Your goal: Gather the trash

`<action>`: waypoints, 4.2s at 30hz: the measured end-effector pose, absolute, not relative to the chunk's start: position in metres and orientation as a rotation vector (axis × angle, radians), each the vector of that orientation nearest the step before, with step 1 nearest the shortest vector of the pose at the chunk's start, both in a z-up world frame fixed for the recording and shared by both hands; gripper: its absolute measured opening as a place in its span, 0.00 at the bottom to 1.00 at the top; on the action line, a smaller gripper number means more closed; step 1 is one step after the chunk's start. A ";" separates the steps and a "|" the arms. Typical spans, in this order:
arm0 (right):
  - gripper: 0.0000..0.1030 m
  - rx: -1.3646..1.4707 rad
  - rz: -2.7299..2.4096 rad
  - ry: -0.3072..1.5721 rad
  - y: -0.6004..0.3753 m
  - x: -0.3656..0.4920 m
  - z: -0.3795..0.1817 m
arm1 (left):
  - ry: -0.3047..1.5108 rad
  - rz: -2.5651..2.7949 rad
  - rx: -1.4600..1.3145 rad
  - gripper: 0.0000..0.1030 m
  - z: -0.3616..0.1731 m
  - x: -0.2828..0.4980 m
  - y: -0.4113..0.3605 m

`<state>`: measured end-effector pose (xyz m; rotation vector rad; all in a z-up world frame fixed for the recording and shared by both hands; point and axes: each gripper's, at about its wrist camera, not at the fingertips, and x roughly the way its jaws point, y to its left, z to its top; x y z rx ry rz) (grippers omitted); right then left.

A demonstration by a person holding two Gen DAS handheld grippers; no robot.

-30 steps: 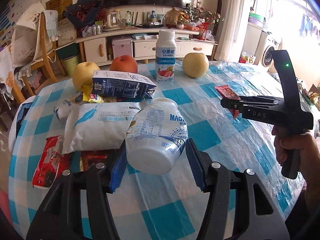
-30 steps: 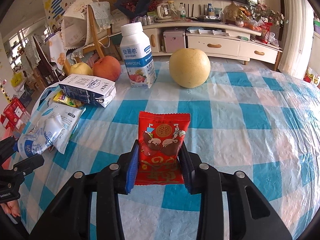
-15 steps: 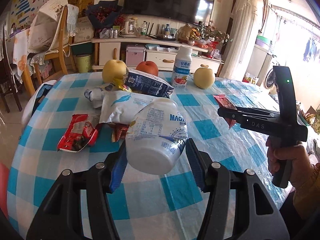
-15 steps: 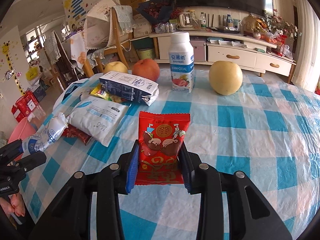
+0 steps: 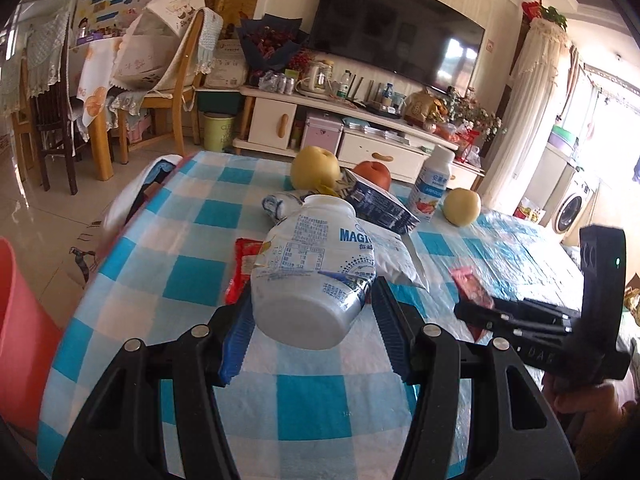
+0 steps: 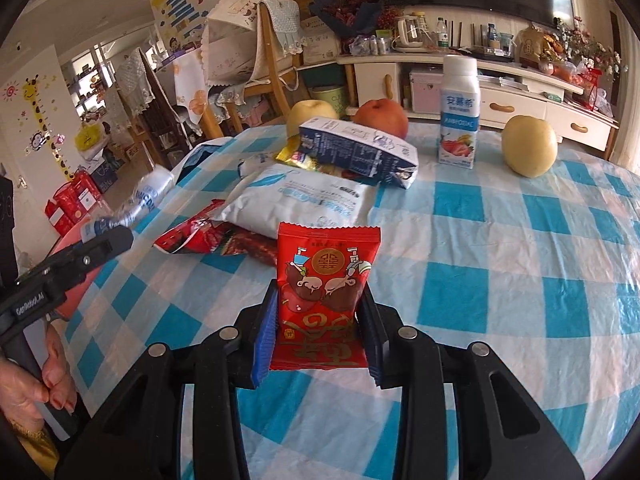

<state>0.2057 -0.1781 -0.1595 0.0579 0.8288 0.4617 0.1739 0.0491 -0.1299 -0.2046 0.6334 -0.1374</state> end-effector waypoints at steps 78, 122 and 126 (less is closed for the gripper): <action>0.86 -0.096 0.673 0.702 -0.046 0.152 -0.127 | 0.452 0.279 -0.254 0.93 -0.087 0.170 0.176; 0.70 0.197 0.527 0.881 -0.180 0.431 -0.177 | 0.962 -0.143 -0.407 0.65 -0.189 0.430 0.062; 0.70 0.140 0.571 0.888 -0.174 0.427 -0.175 | 0.982 -0.179 -0.382 0.65 -0.193 0.428 0.054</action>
